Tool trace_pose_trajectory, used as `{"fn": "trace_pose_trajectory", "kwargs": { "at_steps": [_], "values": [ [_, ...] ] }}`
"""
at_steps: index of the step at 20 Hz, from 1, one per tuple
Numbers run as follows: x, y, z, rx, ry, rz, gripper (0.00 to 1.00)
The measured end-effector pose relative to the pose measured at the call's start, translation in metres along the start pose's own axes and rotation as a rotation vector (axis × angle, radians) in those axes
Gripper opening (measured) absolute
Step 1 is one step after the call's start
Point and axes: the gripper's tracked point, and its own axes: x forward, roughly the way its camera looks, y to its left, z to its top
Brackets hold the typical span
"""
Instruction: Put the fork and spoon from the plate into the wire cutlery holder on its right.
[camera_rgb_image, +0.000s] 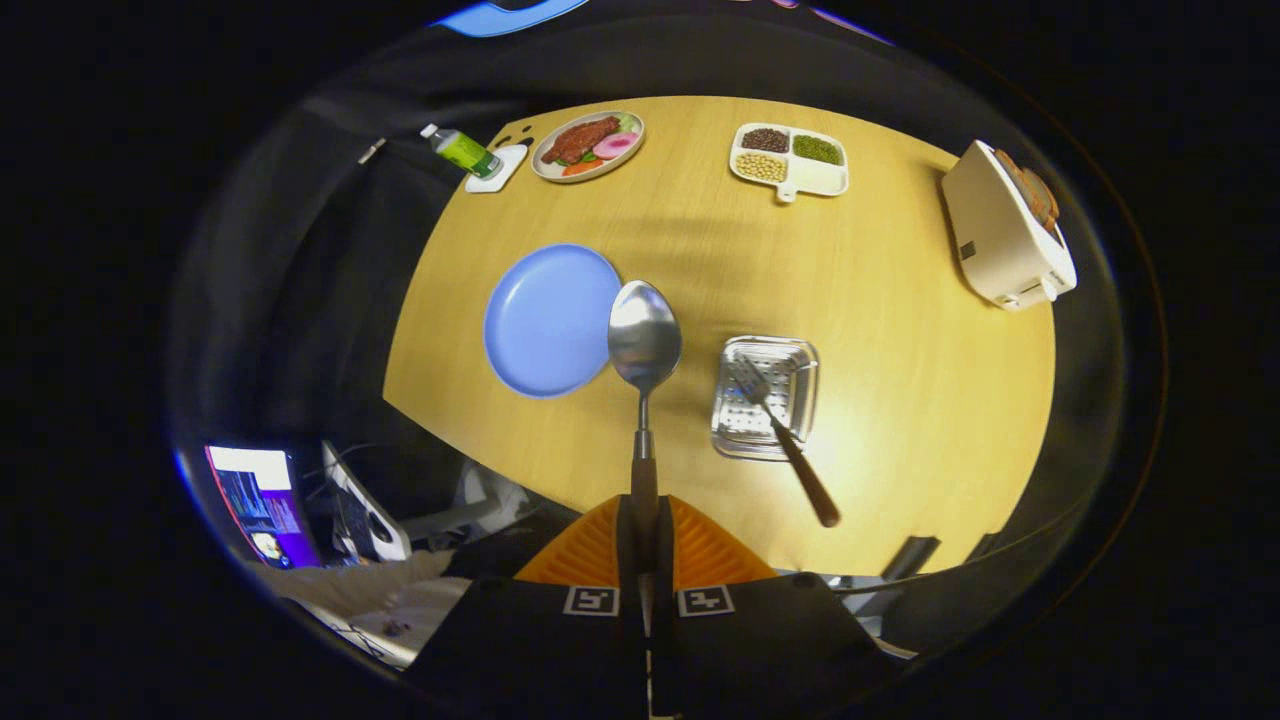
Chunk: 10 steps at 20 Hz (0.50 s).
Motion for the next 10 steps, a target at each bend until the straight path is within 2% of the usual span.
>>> {"fn": "trace_pose_trajectory", "kwargs": {
  "at_steps": [2, 5, 10],
  "values": [
    [-0.019, -0.02, -0.004, -0.019, 0.056, -0.042, 0.07],
    [-0.027, -0.038, -0.005, -0.033, 0.135, -0.05, 0.07],
    [-0.002, -0.07, -0.009, -0.108, 0.305, -0.092, 0.07]
  ]
}}
